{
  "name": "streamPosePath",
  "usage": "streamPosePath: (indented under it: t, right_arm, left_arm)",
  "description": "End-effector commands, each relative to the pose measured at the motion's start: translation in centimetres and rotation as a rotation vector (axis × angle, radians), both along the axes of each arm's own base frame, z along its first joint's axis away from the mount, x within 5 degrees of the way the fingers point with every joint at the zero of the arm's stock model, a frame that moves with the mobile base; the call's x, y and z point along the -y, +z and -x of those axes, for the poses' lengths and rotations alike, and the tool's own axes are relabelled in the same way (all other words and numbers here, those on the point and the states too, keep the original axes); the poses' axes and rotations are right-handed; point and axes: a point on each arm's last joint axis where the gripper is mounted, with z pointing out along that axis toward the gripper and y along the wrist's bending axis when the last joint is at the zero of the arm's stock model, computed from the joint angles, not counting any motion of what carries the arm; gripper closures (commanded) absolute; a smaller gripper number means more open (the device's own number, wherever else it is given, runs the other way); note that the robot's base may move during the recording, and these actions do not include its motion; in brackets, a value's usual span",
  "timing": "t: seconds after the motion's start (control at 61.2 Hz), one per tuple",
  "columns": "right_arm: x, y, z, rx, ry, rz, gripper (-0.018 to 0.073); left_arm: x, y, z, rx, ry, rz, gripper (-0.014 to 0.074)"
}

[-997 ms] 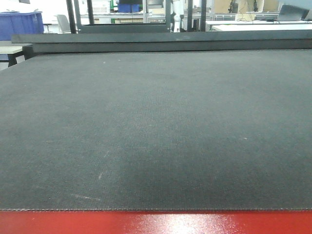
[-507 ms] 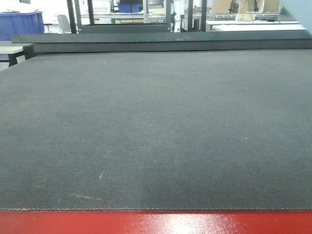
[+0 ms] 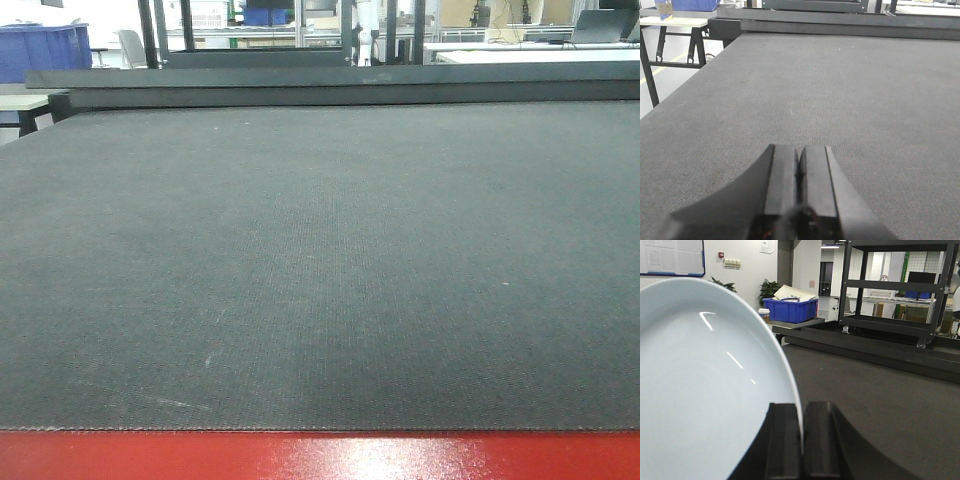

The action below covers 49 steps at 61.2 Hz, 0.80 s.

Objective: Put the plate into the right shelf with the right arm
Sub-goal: 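Lift the white plate off the table with the right gripper, then drive the base away from the table holding the plate in the right gripper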

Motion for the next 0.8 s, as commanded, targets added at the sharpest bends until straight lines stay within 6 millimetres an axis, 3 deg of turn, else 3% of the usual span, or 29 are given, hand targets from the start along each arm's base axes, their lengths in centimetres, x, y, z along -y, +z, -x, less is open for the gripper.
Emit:
streamPosePath:
  t: [0.0,0.785]
  right_arm:
    - [0.38,1.52,0.07,0.085,-0.034,-0.065,0.0505]
    - [0.38,1.52,0.07,0.085,-0.034,-0.065,0.0505]
  left_arm:
    - [-0.03,0.54,0.01,0.084,0.004,0.014,0.0643]
    - [-0.03,0.54,0.01,0.084,0.004,0.014,0.0643]
